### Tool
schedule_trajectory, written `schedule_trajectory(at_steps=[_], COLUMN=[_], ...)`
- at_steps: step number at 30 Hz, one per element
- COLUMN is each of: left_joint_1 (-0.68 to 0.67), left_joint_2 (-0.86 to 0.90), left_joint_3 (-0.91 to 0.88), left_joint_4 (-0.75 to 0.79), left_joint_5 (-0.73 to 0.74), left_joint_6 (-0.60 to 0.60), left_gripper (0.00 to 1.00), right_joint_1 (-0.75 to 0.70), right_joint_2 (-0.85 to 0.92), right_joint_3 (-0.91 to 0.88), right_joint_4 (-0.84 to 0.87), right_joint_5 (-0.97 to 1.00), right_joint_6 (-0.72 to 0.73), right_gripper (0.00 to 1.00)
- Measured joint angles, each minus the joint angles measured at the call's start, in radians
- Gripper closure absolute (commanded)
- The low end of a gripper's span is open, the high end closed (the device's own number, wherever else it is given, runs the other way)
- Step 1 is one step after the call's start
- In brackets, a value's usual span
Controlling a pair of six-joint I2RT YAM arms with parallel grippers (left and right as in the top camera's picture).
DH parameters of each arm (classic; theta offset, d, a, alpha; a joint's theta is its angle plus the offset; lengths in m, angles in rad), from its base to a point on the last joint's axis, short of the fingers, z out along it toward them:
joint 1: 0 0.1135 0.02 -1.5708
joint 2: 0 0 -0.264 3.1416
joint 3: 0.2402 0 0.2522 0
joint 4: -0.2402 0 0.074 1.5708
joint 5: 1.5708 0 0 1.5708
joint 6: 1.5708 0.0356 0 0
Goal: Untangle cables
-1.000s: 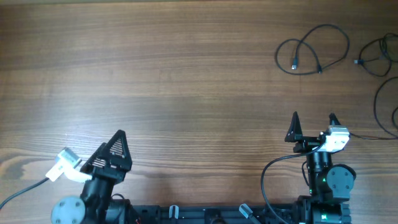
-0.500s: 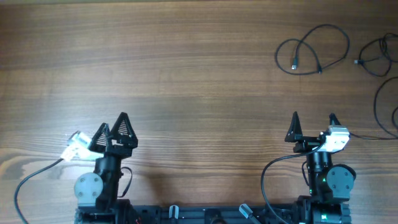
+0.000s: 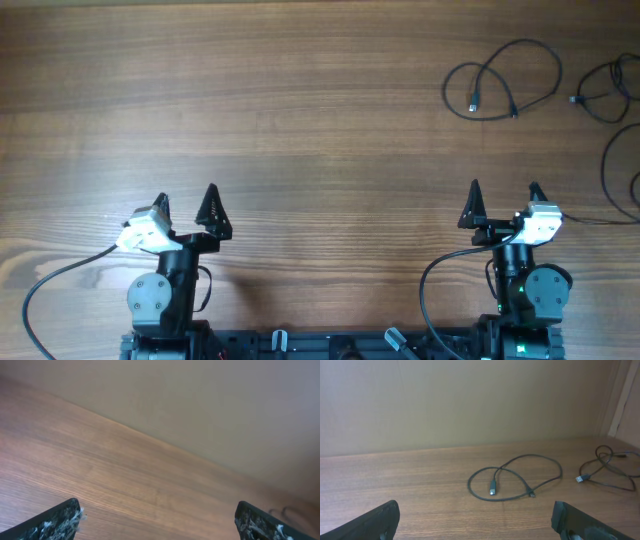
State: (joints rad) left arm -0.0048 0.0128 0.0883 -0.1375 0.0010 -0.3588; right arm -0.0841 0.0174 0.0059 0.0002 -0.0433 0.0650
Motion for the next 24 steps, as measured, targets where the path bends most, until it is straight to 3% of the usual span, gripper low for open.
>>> schedule_trajectory(at_steps=[4,24], left_joint_1=[0.0,0.0], left_joint_2=[0.0,0.0], left_joint_3=[-0.043,-0.069], left_joint_4=[0.026,0.057], left_joint_5=[0.028,0.068], left_joint_6=[0.082,0.193], left_gripper=[0.0,0.0], right_joint_1=[0.0,0.0], right_joint_2=[0.0,0.0], right_joint_3=[0.0,0.0], right_joint_4=[0.0,0.0], right_joint_5=[0.0,0.0], right_joint_6=[0.0,0.0], right_gripper=[0.0,0.0])
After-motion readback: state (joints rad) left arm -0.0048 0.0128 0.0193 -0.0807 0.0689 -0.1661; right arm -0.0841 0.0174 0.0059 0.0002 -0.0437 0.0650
